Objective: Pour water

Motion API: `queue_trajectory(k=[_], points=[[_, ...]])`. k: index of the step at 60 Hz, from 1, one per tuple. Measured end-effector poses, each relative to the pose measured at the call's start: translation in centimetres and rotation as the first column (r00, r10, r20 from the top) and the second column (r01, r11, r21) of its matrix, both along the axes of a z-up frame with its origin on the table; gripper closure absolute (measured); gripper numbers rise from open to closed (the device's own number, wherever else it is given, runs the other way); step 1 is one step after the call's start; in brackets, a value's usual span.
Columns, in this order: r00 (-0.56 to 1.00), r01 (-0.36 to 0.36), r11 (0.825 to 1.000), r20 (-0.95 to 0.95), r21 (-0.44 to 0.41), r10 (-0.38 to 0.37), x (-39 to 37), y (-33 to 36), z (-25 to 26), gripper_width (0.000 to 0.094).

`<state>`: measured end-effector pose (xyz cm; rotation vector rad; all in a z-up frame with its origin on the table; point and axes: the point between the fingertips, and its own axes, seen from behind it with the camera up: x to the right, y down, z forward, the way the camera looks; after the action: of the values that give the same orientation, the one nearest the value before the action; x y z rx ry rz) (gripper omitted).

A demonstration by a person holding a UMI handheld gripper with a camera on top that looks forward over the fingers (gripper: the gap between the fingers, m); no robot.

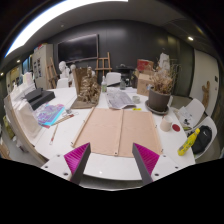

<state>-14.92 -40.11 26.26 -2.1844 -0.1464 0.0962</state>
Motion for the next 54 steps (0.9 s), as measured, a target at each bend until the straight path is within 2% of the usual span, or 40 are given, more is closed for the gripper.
queue_trajectory(k=[11, 27, 41, 54], points=[[0.997, 0.081, 0.997, 0.015, -0.007, -0.081, 4.2, 0.2, -0.7, 0.0075], [0.984, 0.176, 0.984, 0.021, 0.019, -0.176, 15.1, 0.1, -3.3, 0.0075], [0.957, 0.289, 0.957, -0.016, 0.031, -0.289, 28.2, -0.4, -8.4, 0.0073], [0.931, 0.365, 0.921, -0.033, 0.136, -0.364, 39.9, 2.9, -12.2, 0.0073]])
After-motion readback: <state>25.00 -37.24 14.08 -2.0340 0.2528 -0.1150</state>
